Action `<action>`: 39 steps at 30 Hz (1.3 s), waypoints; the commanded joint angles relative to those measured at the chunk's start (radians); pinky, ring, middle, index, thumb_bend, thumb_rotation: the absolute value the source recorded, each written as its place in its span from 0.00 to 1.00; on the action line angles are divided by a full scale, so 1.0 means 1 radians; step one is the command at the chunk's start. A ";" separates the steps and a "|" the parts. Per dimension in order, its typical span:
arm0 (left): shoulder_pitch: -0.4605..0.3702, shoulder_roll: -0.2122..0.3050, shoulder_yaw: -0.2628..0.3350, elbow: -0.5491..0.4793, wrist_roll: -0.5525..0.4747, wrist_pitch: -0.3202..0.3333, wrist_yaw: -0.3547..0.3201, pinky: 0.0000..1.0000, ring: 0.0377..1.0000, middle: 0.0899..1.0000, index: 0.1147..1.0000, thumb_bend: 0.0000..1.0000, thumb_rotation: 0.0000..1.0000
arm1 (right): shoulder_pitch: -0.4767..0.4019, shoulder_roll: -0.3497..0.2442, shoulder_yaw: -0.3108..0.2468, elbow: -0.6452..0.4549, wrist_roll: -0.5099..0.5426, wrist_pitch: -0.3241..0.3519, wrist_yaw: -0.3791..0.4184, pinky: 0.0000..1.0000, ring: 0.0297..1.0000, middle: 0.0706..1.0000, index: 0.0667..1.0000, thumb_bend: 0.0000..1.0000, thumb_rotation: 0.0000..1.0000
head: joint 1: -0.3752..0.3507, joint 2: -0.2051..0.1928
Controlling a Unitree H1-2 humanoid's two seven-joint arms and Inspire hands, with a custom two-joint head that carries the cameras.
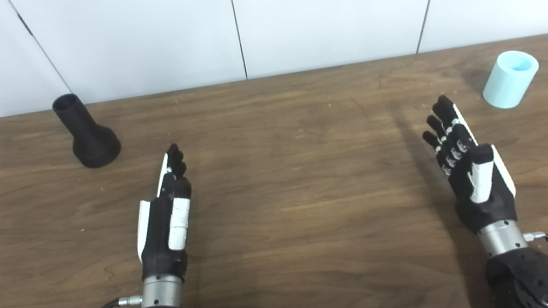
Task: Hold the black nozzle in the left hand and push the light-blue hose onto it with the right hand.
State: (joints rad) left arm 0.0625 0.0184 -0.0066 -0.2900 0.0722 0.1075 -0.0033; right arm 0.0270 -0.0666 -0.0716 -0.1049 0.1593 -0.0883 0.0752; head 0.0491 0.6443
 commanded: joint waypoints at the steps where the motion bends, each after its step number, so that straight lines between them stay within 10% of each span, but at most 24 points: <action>1: -0.021 0.002 0.000 -0.019 -0.004 -0.029 0.001 1.00 1.00 1.00 1.00 0.97 1.00 | 0.005 0.002 -0.001 0.015 0.002 -0.031 0.003 0.96 1.00 1.00 1.00 0.77 1.00 | 0.001 0.001; 17: -0.018 -0.015 -0.001 0.011 0.010 -0.085 0.020 1.00 1.00 1.00 1.00 0.93 1.00 | 0.005 -0.004 -0.004 0.028 0.008 -0.048 0.012 0.96 1.00 1.00 1.00 0.77 1.00 | 0.017 -0.020; 39: -0.003 -0.086 -0.055 0.171 0.061 -0.254 0.088 1.00 1.00 1.00 1.00 0.91 1.00 | -0.008 -0.075 -0.054 0.260 0.099 -0.220 0.095 0.95 1.00 1.00 1.00 0.78 1.00 | 0.205 -0.206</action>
State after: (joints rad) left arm 0.0580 -0.0545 -0.0568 -0.1472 0.1338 -0.1008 0.0733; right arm -0.0446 -0.1374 -0.1193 0.0442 0.2474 -0.2784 0.1525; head 0.2531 0.4372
